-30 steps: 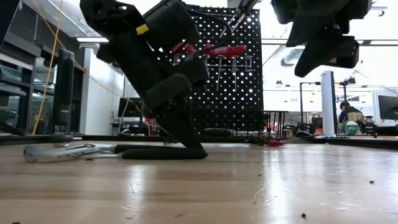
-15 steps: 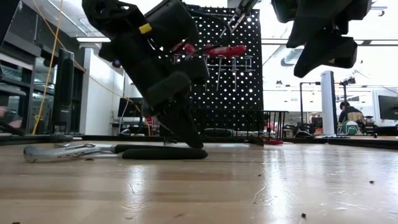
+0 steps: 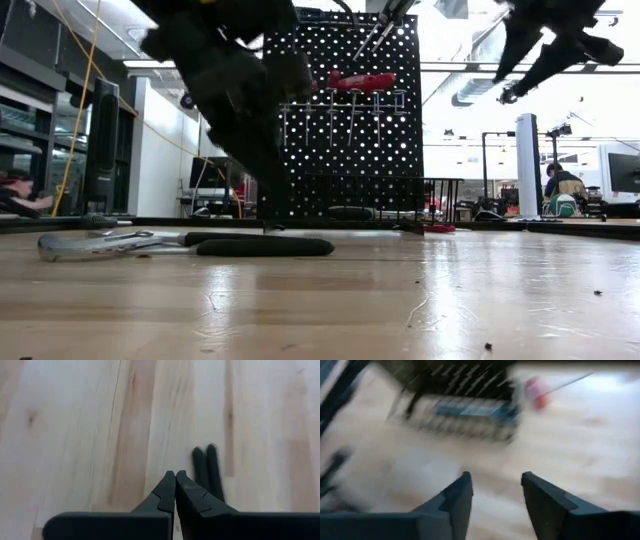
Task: Hang tools onto peg board
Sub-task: Hang the red allen wrench on the peg board
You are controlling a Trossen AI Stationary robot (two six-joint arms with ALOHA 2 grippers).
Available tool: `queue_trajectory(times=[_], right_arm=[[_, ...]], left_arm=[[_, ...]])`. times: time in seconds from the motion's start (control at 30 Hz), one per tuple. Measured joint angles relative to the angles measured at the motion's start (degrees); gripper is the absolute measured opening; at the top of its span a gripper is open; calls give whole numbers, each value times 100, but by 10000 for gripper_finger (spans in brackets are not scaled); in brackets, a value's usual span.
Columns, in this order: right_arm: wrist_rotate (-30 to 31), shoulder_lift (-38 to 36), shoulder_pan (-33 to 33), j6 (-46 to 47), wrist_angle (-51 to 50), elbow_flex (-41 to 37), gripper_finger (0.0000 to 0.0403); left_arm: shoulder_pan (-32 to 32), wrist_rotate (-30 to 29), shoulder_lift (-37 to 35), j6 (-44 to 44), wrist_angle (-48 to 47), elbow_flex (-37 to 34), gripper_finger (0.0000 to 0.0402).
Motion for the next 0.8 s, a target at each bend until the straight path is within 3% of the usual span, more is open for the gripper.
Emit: queue_trajectory(times=[0.13,0.23,0.43,0.67,0.8], right_arm=[[193,-266,-1033,-411,-525,-10,88],[187,-321,-2068,-1073,-204,-136,15],[-1244,-317,-4596,-2849,2011,-1004,3],[-3247,-88,-7136,-2647,5204,-2360,0],[-4236,731,-7877,-2635,6269,-2586,0]], left_arm=[[-50,-142,-646,-370,144,-614,0],[-49,-211,-1306,-990,492,-1365,0],[-52,-453,-2633,-2159,922,-2458,0],[-122,-777,-3500,-2658,837,-2672,0],[-159,-967,-3624,-2912,986,-2672,0]])
